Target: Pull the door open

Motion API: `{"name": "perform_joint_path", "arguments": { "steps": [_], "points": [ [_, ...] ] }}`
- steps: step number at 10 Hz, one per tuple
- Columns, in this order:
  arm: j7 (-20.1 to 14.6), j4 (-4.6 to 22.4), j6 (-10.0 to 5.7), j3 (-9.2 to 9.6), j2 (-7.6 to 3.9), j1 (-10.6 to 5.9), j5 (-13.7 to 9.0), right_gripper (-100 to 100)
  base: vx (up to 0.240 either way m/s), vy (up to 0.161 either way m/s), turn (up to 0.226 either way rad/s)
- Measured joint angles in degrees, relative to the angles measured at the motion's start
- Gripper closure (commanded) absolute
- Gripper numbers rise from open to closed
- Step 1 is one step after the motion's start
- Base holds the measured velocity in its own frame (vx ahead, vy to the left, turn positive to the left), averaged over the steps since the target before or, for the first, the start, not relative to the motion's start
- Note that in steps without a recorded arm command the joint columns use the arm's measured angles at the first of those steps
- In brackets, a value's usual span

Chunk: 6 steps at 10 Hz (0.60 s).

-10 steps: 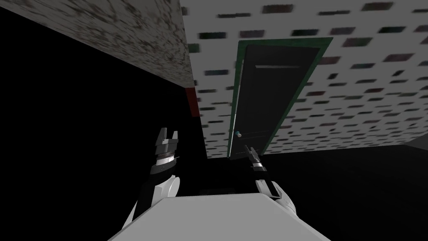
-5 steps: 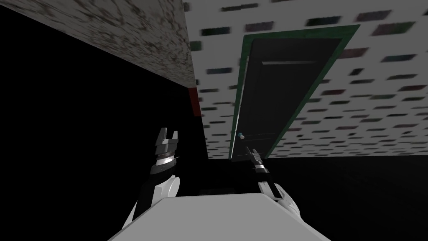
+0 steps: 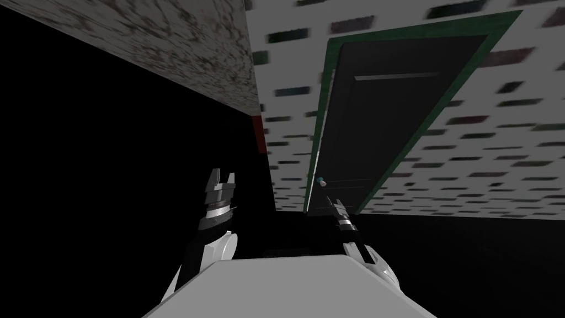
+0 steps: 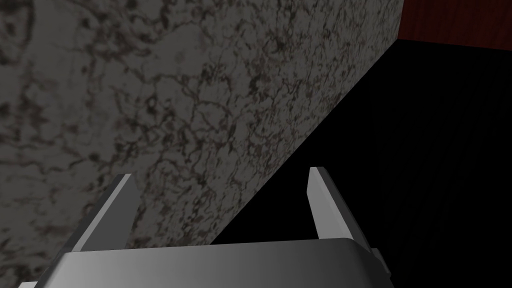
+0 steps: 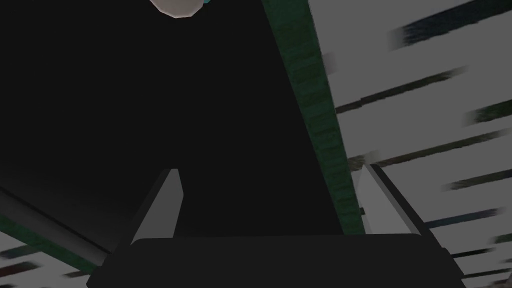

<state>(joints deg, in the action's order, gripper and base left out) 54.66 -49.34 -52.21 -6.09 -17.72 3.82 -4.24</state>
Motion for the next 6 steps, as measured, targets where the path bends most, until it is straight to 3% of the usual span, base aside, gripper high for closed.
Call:
{"name": "perform_joint_path", "arguments": {
  "steps": [6],
  "points": [
    [5.77, 10.05, -2.54, -1.07, -1.93, -2.63, -0.01, -100, 0.066, -0.037, 0.104]
  ]
}}
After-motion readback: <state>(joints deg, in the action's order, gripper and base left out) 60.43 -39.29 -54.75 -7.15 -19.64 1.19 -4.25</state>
